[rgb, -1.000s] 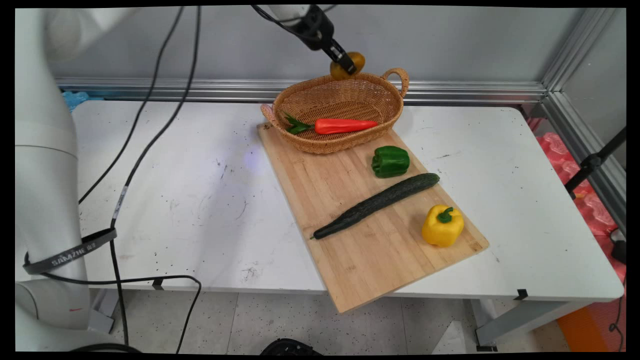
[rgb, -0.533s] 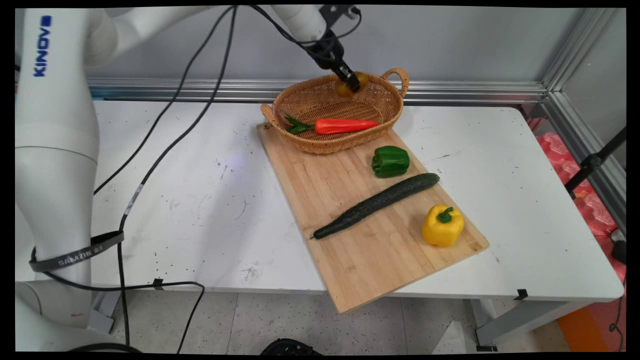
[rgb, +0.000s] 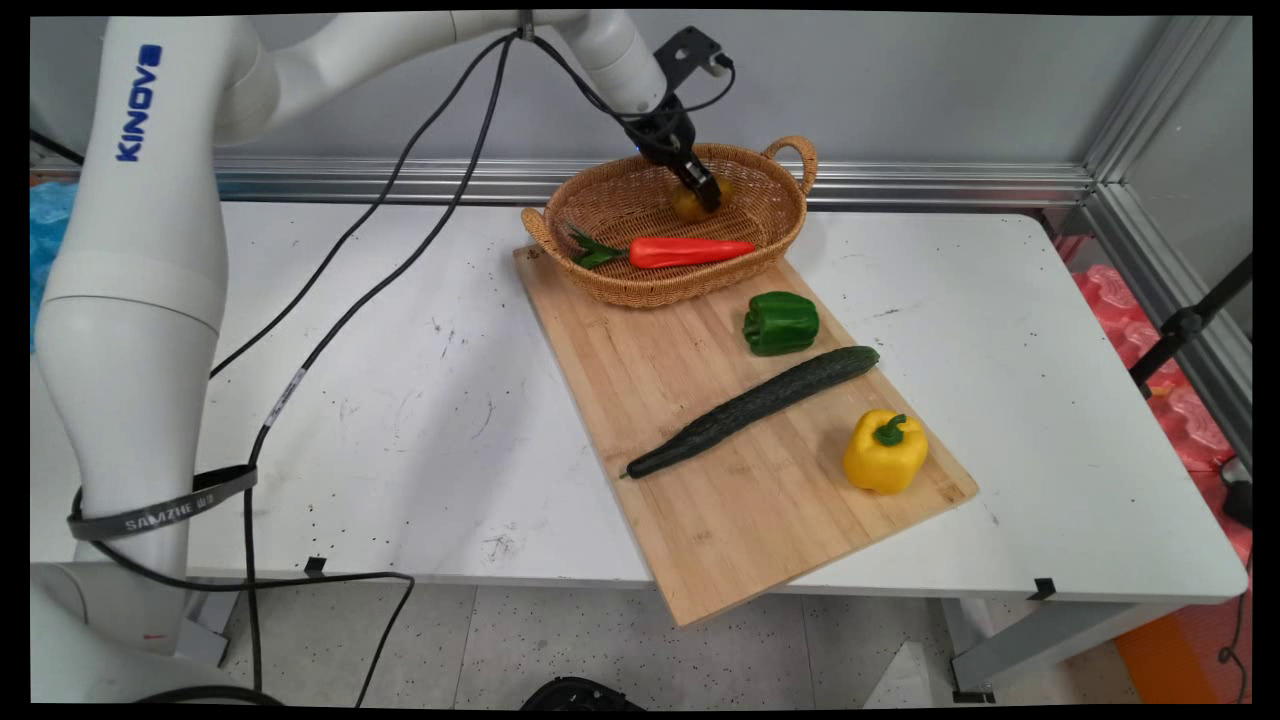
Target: Place the picked object in the vegetable basket
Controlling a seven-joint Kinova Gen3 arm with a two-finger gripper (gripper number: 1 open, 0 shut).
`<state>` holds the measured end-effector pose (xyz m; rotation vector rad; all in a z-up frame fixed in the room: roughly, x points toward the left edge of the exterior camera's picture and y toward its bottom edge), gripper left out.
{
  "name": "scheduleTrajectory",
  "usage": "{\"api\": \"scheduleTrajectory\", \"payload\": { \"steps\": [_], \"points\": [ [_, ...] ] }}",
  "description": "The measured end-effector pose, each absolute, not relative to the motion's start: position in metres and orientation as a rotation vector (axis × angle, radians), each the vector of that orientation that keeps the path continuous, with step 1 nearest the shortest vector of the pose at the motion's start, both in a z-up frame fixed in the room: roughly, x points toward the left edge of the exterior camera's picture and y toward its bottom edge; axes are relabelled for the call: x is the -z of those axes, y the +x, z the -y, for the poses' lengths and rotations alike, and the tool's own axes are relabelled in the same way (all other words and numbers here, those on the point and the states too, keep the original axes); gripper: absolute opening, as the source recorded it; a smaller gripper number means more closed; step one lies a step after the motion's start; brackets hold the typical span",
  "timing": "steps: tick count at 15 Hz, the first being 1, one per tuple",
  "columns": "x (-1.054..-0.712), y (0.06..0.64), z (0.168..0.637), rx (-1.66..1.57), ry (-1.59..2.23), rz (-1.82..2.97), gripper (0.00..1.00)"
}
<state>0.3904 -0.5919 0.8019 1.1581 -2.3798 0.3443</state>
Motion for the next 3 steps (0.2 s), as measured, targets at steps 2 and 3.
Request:
{"api": "scheduleTrajectory", "payload": {
  "steps": [2, 3],
  "points": [
    [-0.801, 0.3889, 0.5914, -0.348, 1.141, 2.39, 1.0],
    [-0.8027, 0.3883, 0.5898, -0.352, 1.129, 2.394, 1.0]
  ]
}}
